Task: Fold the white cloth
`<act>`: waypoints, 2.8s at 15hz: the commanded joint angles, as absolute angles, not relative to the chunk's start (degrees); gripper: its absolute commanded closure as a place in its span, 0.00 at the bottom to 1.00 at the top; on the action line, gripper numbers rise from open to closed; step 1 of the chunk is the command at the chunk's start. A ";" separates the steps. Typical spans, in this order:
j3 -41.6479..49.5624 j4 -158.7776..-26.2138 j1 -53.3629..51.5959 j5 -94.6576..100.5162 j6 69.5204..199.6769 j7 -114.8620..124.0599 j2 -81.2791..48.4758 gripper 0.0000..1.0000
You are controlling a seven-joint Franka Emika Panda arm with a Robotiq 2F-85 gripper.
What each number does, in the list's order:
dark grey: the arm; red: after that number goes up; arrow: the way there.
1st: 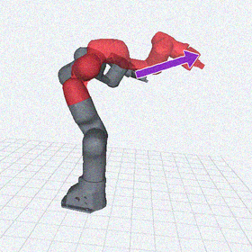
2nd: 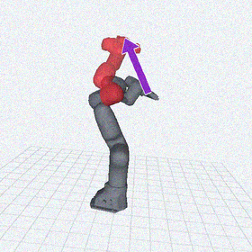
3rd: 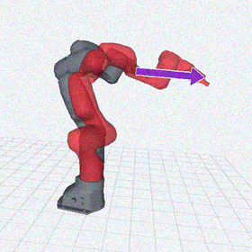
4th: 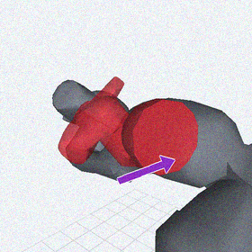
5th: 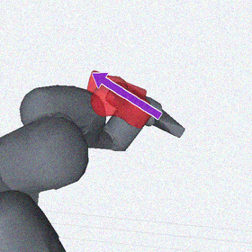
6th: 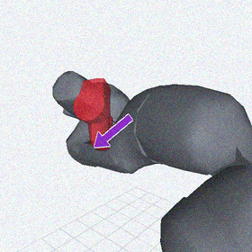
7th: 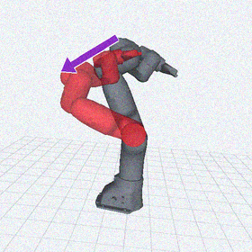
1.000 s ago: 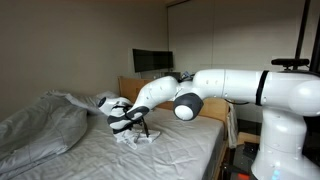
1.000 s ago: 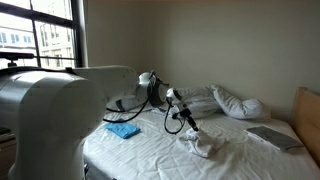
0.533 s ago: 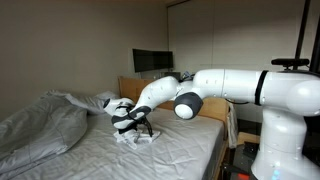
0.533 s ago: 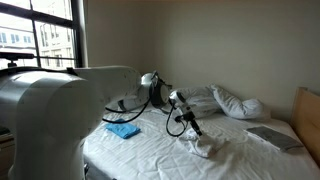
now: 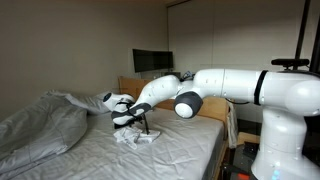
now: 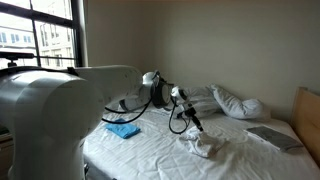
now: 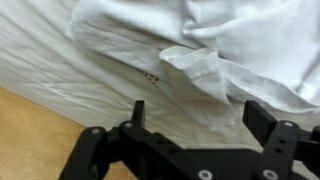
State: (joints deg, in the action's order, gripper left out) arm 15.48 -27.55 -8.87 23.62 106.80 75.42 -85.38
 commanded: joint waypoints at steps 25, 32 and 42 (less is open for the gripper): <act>14.66 -26.77 -7.31 23.31 123.48 92.61 -85.37 0.00; 16.27 -30.42 -7.33 21.89 144.38 102.49 -85.43 0.00; 13.69 -23.00 -10.94 19.32 117.71 102.39 -81.80 0.00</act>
